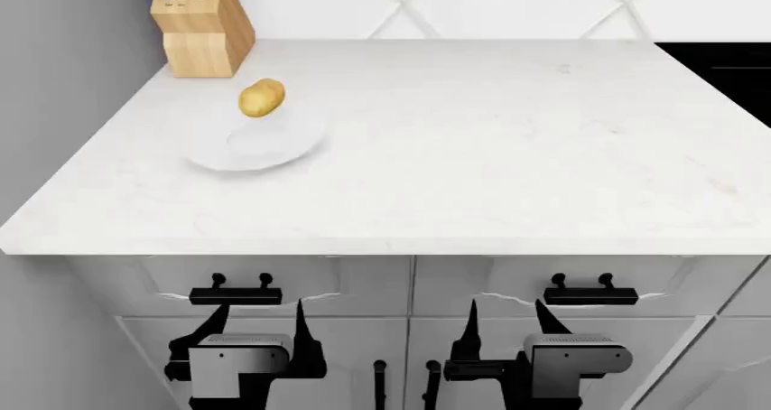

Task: Place the potato on the top rack of the oven.

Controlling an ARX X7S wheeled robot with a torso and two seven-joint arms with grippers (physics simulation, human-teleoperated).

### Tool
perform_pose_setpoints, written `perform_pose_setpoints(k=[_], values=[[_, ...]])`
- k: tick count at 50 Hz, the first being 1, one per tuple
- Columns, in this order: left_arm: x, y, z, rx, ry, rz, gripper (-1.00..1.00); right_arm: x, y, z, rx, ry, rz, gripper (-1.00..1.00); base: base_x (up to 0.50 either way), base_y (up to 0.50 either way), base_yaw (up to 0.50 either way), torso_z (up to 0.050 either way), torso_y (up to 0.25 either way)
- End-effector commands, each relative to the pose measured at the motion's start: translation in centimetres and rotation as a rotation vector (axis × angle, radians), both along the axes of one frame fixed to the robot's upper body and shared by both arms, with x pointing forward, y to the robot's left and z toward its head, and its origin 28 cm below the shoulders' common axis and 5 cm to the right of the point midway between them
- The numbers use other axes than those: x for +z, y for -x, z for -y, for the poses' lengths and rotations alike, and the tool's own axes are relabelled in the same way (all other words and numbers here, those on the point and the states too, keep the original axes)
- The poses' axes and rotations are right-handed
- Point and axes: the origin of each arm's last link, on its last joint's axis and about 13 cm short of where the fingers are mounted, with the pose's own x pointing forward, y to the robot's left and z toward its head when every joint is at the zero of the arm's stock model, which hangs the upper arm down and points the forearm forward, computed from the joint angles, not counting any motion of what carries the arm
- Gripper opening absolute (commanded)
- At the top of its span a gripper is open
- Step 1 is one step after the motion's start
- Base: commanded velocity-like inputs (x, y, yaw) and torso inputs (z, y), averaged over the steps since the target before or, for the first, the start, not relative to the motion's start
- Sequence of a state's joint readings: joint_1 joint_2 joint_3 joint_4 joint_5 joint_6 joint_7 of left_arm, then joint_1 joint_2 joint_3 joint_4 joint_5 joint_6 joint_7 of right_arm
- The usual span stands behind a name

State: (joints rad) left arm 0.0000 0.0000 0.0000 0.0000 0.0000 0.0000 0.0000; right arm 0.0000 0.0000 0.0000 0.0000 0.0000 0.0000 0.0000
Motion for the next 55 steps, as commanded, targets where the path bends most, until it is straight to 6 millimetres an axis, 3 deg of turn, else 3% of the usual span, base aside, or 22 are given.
perform_pose_setpoints(k=[1,11,29,30,32,39,45,55], values=[[0.0,-0.1,0.0,0.011,-0.005,0.005,1.00,0.0,0.0,0.0,-0.001,-0.007,0.008,1.00,0.00,0.00,0.00,0.000,0.000],[0.0,0.0,0.1,0.018,-0.020,0.079,1.00,-0.1,0.1,0.1,-0.017,-0.031,0.008,1.00,0.00,0.00,0.00,0.002,0.000],[0.4,0.1,0.0,0.011,-0.042,0.077,1.00,0.5,0.0,0.0,-0.012,-0.017,0.013,1.00,0.00,0.00,0.00,0.050,0.000],[1.1,0.1,-0.1,0.012,-0.021,0.032,1.00,1.2,-0.2,-0.1,-0.015,-0.029,0.030,1.00,0.00,0.00,0.00,0.050,0.000],[2.3,0.5,0.0,-0.031,-0.059,0.123,1.00,2.3,-0.5,-0.4,0.020,0.006,0.045,1.00,0.00,0.00,0.00,0.050,0.000],[6.3,0.5,-0.4,-0.081,0.007,0.187,1.00,6.5,0.0,-0.7,0.037,0.077,0.133,1.00,0.00,0.00,0.00,0.050,0.000],[8.3,1.1,-0.7,-0.146,0.019,0.171,1.00,9.8,1.5,-0.8,0.046,0.144,0.145,1.00,0.00,0.00,0.00,0.050,0.000],[11.7,1.8,-1.2,-0.240,-0.012,0.168,1.00,14.6,2.3,-0.4,0.120,0.149,0.129,1.00,0.00,0.00,0.00,0.050,0.000]])
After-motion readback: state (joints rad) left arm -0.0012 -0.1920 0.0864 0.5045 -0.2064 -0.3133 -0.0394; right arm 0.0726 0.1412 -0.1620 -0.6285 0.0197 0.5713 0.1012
